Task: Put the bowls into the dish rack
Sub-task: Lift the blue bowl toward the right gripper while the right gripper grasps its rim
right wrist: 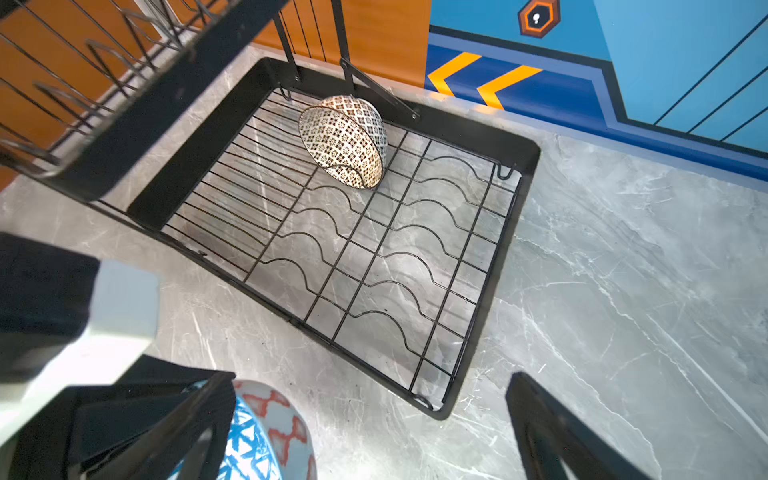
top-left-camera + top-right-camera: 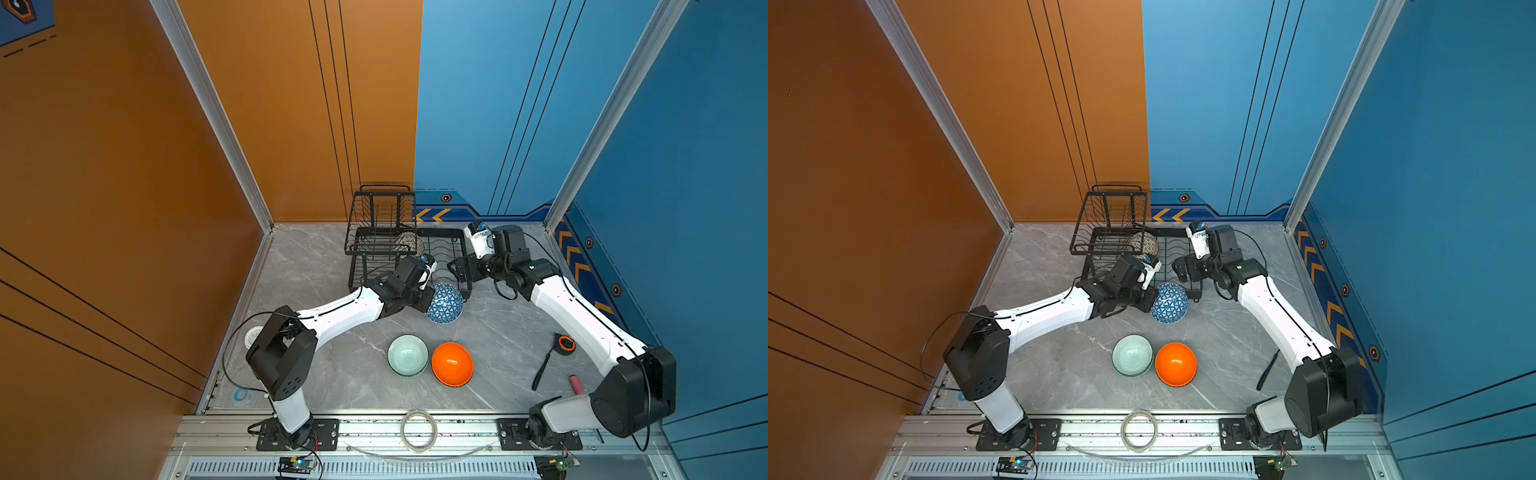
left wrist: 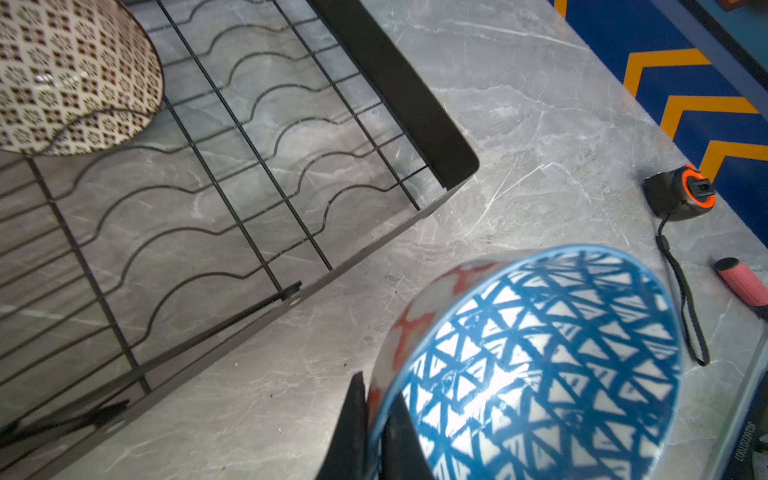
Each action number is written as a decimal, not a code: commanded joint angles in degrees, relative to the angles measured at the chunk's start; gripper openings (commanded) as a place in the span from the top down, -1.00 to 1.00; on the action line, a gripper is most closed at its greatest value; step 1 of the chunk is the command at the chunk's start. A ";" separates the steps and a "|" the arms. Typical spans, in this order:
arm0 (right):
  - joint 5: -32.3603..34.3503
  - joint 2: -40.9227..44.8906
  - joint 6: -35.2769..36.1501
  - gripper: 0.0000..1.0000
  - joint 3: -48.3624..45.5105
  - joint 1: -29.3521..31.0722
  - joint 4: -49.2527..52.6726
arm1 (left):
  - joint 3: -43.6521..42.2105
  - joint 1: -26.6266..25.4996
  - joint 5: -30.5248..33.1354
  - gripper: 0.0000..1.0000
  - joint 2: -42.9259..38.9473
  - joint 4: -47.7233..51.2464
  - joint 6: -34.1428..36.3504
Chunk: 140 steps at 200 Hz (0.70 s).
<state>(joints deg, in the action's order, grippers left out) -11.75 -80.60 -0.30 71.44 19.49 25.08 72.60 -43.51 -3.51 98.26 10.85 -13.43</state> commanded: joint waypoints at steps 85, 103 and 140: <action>-2.85 7.06 -3.22 -0.96 -1.61 -0.31 5.53 | 8.56 0.07 4.89 1.00 -2.46 -9.74 1.44; -1.22 6.18 -5.41 -0.89 -1.99 -0.98 4.83 | 8.64 -0.04 5.08 1.00 -2.54 -11.11 1.15; -2.74 4.71 -9.66 -0.59 -3.23 -2.51 1.05 | 7.74 -0.44 5.07 1.00 -3.06 -14.66 0.34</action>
<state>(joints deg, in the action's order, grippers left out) -13.69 -74.59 -6.13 69.43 17.87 28.71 78.78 -43.57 0.27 97.25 2.44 -12.25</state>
